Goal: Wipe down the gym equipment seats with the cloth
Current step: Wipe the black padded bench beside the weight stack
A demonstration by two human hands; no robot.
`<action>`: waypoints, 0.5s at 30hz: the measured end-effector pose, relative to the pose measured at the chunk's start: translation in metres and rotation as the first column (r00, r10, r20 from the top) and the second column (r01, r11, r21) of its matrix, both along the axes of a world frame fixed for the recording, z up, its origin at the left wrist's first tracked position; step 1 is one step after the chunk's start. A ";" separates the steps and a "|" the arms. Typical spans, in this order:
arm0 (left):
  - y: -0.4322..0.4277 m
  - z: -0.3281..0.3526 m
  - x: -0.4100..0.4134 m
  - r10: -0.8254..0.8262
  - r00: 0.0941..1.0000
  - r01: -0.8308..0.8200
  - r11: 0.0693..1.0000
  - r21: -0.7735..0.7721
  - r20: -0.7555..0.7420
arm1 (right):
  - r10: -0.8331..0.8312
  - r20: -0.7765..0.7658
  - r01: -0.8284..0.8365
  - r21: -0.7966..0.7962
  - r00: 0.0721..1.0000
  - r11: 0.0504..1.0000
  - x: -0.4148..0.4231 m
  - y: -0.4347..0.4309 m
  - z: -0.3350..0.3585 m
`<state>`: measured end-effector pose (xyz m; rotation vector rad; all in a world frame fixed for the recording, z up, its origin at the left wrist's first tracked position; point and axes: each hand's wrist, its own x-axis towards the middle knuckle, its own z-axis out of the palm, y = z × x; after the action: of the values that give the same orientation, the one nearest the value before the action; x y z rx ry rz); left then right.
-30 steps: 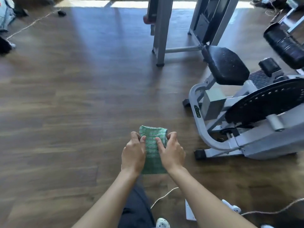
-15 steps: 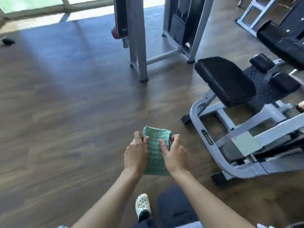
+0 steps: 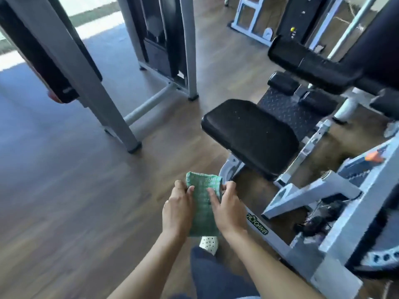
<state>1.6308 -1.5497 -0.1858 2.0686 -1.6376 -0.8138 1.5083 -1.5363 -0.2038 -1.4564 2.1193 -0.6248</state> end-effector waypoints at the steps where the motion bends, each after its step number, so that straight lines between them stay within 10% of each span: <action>1: -0.026 0.000 -0.010 -0.037 0.999 0.037 0.999 0.003 -0.004 | -0.019 -0.006 0.019 0.004 1.000 1.000 -0.008 -0.022 -0.002; 15: -0.299 -0.059 -0.161 -0.542 0.832 0.543 0.839 0.029 0.119 | -0.502 -0.137 0.512 0.049 0.854 0.858 -0.134 -0.241 -0.066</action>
<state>1.4695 -1.8491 -0.2446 1.6778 -2.3477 -0.8560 1.3743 -1.7769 -0.2700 -0.8957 2.6165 -0.6326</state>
